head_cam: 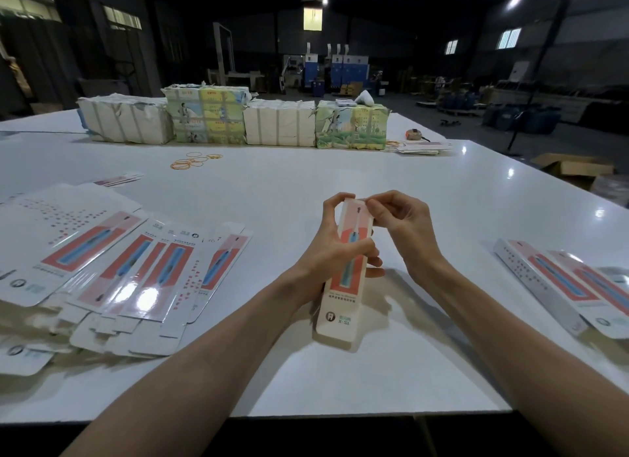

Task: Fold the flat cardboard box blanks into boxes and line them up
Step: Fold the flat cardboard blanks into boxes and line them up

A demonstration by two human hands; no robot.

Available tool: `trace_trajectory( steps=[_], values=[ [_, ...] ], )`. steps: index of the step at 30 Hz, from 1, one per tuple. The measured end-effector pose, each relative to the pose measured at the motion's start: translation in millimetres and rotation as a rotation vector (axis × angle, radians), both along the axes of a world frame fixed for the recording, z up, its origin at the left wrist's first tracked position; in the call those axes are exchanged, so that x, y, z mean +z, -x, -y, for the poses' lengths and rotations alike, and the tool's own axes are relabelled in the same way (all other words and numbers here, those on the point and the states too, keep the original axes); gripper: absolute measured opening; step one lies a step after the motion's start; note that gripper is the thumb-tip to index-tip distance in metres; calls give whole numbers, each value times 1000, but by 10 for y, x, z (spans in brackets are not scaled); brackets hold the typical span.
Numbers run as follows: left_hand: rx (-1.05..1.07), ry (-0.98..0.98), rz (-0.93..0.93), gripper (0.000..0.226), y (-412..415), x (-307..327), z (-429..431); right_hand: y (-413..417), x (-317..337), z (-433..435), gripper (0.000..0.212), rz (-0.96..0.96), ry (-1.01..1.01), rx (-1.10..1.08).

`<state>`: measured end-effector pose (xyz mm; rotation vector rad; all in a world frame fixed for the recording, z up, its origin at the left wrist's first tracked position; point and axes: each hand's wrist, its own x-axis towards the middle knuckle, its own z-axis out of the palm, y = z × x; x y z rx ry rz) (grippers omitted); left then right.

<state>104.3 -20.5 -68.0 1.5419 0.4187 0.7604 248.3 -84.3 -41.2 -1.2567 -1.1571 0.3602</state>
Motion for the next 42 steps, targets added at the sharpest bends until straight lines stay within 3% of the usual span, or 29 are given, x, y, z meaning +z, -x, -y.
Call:
trace_trajectory(
  steps=[4, 8, 12, 16, 19, 22, 26, 30, 33, 36, 42],
  values=[
    [25, 19, 34, 85, 11, 3, -28, 31, -36, -11, 15, 18, -8, 1],
    [73, 134, 196, 63, -18, 47, -35, 90, -64, -44, 34, 219, -3, -35],
    [116, 255, 355, 55, -29, 89, -34, 200, -136, -8, 34, 452, 38, -58],
    [148, 348, 428, 49, -32, 125, 0, 295, -139, 34, 71, 586, 170, -19],
    [139, 365, 383, 69, -19, 125, -4, 283, -140, 67, 71, 640, 231, 24],
    [126, 241, 205, 75, 1, 84, -16, 209, -63, 134, 57, 705, 231, -58],
    [102, 70, -21, 51, 13, -15, -20, -145, 177, 253, 60, 799, 311, -271],
    [96, -58, -89, 22, -2, -119, -54, -611, 211, 572, 45, 871, 522, -375],
    [92, -110, -96, 22, -20, -106, -63, -867, 37, 884, 36, 942, 700, -479],
    [87, -139, -112, 26, -7, -106, -78, -1080, -118, 1114, 41, 1105, 826, -598],
    [73, -153, -147, 28, 8, -101, -80, -1270, -103, 1347, 48, 1184, 959, -678]
  ],
)
